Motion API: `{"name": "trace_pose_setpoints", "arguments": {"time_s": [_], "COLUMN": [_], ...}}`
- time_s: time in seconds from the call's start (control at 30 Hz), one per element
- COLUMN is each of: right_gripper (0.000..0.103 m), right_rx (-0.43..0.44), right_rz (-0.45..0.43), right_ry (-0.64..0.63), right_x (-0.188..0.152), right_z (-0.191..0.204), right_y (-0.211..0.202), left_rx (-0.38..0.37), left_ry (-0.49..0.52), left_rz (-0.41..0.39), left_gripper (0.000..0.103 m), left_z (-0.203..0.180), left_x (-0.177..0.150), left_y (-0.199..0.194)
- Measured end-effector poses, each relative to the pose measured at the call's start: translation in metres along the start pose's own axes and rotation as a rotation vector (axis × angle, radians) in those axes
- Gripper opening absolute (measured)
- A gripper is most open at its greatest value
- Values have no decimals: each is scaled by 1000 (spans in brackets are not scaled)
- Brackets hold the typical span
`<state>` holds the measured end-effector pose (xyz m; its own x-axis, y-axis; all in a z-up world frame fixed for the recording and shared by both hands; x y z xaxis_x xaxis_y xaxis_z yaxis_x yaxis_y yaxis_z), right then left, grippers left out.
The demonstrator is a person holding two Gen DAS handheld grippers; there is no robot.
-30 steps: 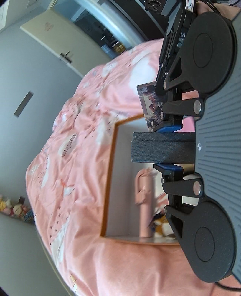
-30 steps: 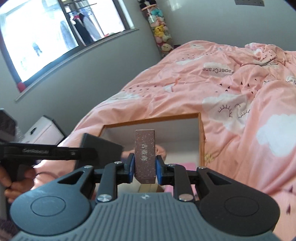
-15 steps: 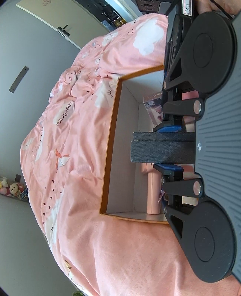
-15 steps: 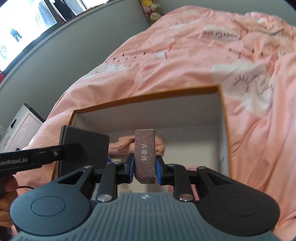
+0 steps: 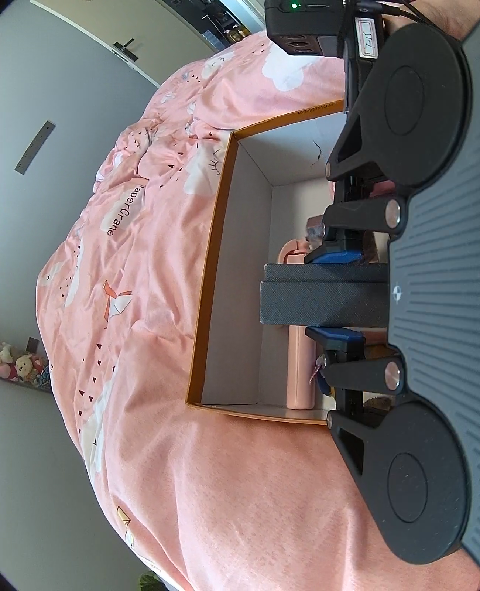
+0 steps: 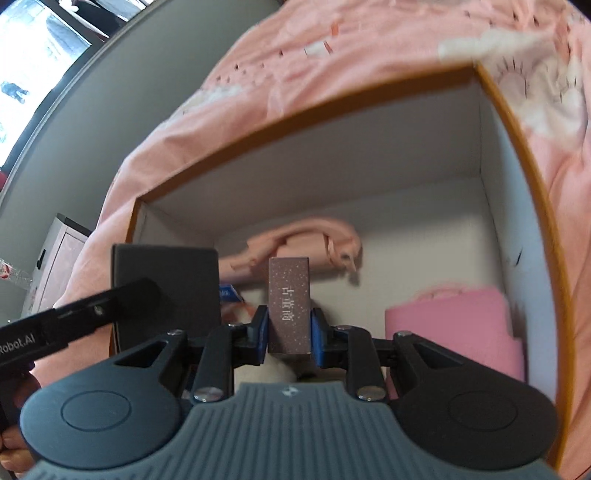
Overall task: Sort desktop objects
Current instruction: 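Lower the mauve box into the box and open the right tool while the left tool holds the black box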
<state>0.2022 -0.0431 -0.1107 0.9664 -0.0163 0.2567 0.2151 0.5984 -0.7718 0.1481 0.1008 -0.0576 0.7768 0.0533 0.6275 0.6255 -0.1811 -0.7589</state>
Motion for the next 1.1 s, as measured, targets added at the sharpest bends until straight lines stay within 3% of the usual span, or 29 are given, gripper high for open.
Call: {"name": "trace_pose_setpoints", "arguments": {"time_s": [0.13, 0.3, 0.53, 0.7, 0.77, 0.87, 0.97, 1.1], "right_gripper": [32, 33, 33, 19, 21, 24, 34, 33], "right_rx": [-103, -197, -201, -159, -148, -152, -180, -213], "right_rz": [-22, -45, -19, 69, 79, 5, -45, 3], "right_ry": [-107, -205, -216, -192, -190, -229, -202, -221], "right_x": [-3, 0, 0, -7, -9, -2, 15, 17], "right_z": [2, 1, -3, -4, -2, 4, -1, -5], "right_y": [-5, -11, -10, 6, 9, -3, -13, -1], "left_rx": [2, 0, 0, -1, -1, -2, -2, -3], "left_ry": [4, 2, 3, 4, 5, 6, 8, 15], "left_rz": [0, 0, 1, 2, 3, 7, 10, 9], "left_gripper": [38, 38, 38, 38, 38, 38, 38, 38], "left_z": [-1, -1, -2, -2, -2, -2, -2, -1], "left_x": [0, 0, 0, 0, 0, 0, 1, 1], "left_y": [0, 0, 0, 0, -1, 1, 2, 2]}}
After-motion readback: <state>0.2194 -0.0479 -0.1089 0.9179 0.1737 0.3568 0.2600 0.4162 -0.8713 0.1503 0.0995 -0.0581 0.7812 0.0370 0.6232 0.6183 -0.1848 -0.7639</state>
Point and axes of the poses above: each gripper's, at about its wrist camera, not at the fingertips, and y roughly the way its jaws point, z to its left, x to its top, the point moved 7 cm from there along y, roughly the way its jaws point, and after that the axes turned 15 degrees about y, right-handed, at the moved point
